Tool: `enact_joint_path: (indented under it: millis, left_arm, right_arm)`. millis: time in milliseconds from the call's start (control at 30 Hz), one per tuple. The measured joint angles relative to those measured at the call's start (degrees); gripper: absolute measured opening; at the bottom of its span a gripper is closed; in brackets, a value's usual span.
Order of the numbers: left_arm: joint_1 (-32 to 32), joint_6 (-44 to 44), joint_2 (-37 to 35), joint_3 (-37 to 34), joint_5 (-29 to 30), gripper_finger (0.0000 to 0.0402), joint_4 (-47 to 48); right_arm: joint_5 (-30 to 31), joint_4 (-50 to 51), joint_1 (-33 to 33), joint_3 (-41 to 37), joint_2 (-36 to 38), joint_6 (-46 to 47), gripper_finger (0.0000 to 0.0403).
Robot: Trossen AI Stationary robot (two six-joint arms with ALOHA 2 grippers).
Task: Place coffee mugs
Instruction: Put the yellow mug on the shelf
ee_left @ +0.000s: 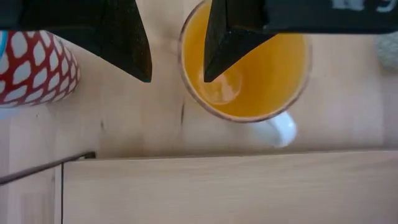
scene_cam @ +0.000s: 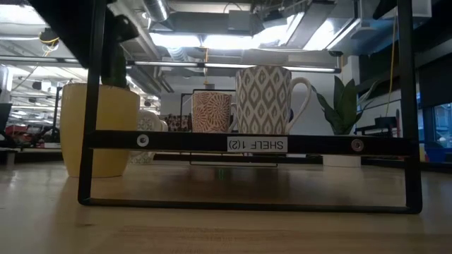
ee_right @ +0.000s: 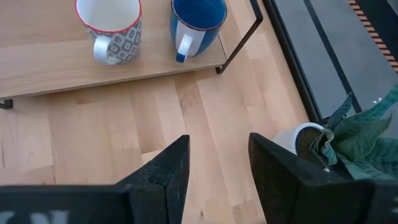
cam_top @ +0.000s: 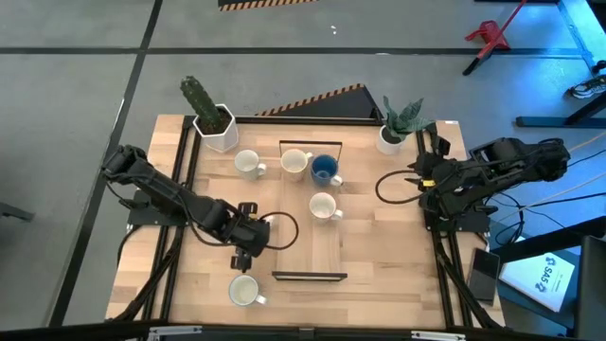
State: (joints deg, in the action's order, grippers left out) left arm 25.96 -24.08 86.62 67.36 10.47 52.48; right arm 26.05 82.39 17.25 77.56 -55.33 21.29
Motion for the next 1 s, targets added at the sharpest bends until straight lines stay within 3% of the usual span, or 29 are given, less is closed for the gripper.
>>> enact_joint_path:
  millis: [367,500,633,800,1000]
  left_arm:
    - [0.05,-1.18,-0.02,-8.38,-1.05,0.0137,-7.16]
    - [-0.07,-1.03,-0.02,-8.8,-2.0,0.0094,-7.54]
    - [-0.07,-1.03,-0.02,-8.8,-2.16,0.0018,-7.73]
    - [-0.07,-0.87,0.0,-8.31,-2.22,0.0012,-7.37]
    - [-0.07,-0.83,0.0,-1.54,-2.77,0.0012,-2.11]
  right_arm:
    - [-0.11,0.0,0.01,0.0,-0.04,0.87,0.015]
    - [-0.09,0.0,-0.01,0.0,-0.04,0.89,0.015]
    - [0.28,0.02,0.0,0.0,-0.04,0.91,0.015]
    - [0.46,0.02,-0.01,0.0,-0.04,0.89,0.015]
    - [0.48,0.02,0.01,0.0,-0.04,0.89,0.015]
